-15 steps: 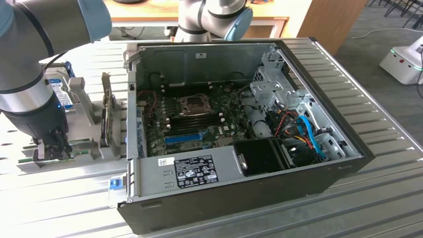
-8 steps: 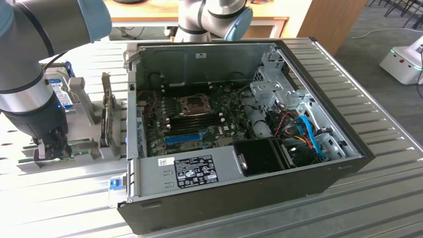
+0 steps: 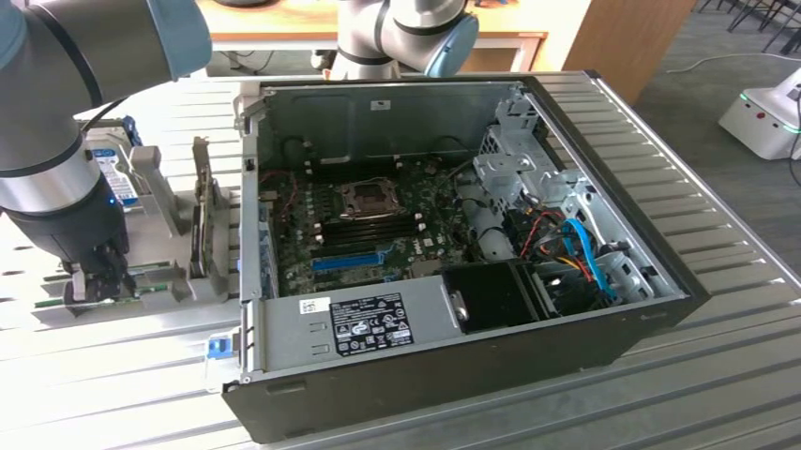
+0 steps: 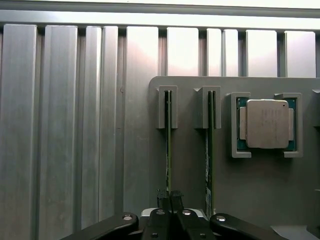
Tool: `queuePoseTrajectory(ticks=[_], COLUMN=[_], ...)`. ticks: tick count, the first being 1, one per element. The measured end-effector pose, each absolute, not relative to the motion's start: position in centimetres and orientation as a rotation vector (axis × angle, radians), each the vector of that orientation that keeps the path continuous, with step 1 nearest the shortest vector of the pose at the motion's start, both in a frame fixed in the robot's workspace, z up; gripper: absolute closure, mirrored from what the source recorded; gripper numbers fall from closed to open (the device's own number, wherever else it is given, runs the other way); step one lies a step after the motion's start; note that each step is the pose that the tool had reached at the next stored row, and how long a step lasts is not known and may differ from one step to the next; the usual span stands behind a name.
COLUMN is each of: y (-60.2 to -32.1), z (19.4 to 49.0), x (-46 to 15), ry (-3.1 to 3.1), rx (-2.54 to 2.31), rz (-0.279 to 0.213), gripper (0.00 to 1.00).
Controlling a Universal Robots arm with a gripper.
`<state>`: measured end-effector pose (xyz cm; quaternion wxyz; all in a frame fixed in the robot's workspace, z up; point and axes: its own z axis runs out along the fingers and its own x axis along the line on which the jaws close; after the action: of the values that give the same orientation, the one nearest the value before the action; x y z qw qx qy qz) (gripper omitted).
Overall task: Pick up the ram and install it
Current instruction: 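Pick up the ram and move it above insertion slot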
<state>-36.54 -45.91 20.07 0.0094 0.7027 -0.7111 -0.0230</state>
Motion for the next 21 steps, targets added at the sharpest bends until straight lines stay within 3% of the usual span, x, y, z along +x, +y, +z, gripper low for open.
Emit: queuePoseTrajectory(ticks=[21], y=[-45.9], z=[23.1], x=[-36.5], ry=[-2.221], rx=[2.194], rz=[-0.072], gripper=[0.88])
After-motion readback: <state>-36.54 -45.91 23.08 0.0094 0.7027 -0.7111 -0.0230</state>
